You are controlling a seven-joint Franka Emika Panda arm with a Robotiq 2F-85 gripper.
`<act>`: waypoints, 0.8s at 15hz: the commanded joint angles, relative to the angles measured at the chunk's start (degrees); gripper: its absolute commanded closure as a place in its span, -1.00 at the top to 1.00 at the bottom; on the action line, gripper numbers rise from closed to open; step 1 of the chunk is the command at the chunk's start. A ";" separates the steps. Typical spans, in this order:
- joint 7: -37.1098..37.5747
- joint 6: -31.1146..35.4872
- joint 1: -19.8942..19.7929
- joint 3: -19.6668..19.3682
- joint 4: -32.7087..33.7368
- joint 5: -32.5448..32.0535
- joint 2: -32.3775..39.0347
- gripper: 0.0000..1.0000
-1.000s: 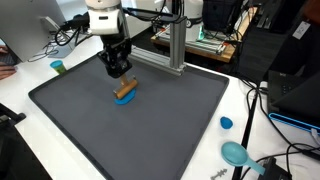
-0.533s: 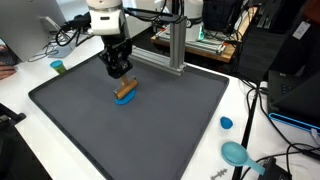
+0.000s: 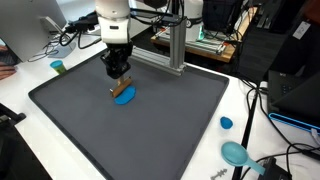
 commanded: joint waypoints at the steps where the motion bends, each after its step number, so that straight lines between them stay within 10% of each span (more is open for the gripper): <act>1: 3.72 2.17 0.04 -1.58 -0.03 -3.51 1.71 -0.56; 12: -13.33 1.61 -3.83 3.14 1.08 13.08 -6.18 -0.56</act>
